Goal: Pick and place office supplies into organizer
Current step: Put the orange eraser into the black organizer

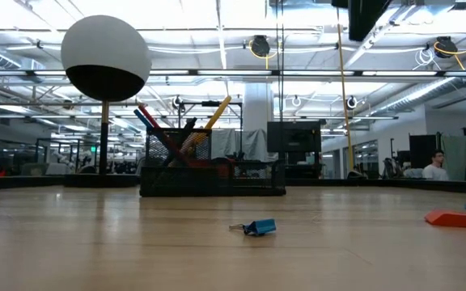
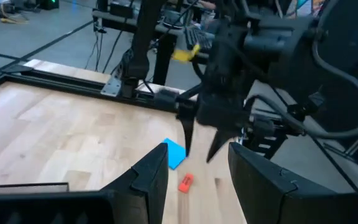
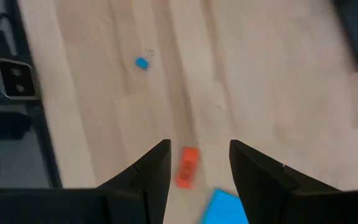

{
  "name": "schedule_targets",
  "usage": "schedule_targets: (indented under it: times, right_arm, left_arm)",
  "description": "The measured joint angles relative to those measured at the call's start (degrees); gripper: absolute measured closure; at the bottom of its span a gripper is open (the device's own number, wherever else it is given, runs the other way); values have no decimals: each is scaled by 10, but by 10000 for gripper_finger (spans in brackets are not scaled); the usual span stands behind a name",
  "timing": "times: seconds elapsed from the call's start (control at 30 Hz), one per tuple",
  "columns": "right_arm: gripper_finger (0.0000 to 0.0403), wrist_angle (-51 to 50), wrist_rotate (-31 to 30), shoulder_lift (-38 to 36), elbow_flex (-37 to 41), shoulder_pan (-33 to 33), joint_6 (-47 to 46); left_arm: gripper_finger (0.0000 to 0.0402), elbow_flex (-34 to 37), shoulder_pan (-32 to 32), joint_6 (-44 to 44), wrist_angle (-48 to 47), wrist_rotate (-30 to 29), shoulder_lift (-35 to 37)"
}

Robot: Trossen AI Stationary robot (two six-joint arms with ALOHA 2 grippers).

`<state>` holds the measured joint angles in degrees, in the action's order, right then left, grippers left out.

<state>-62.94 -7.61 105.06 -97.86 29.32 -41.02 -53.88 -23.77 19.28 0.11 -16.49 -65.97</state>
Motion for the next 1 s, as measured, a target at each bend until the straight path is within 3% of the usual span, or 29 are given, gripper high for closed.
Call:
schedule_targets:
  times: [0.17,0.43,1.0]
  right_arm:
    - [248,84,3,-10,73,18,-75]
    - [248,193,72,-30,201,36,-173]
    - [248,277,87,-30,307,40,-223]
  left_arm:
    - [241,0,0,5,-1,26,0]
    - [241,0,0,-7,-13,71,0]
    - [241,0,0,-31,-36,75,0]
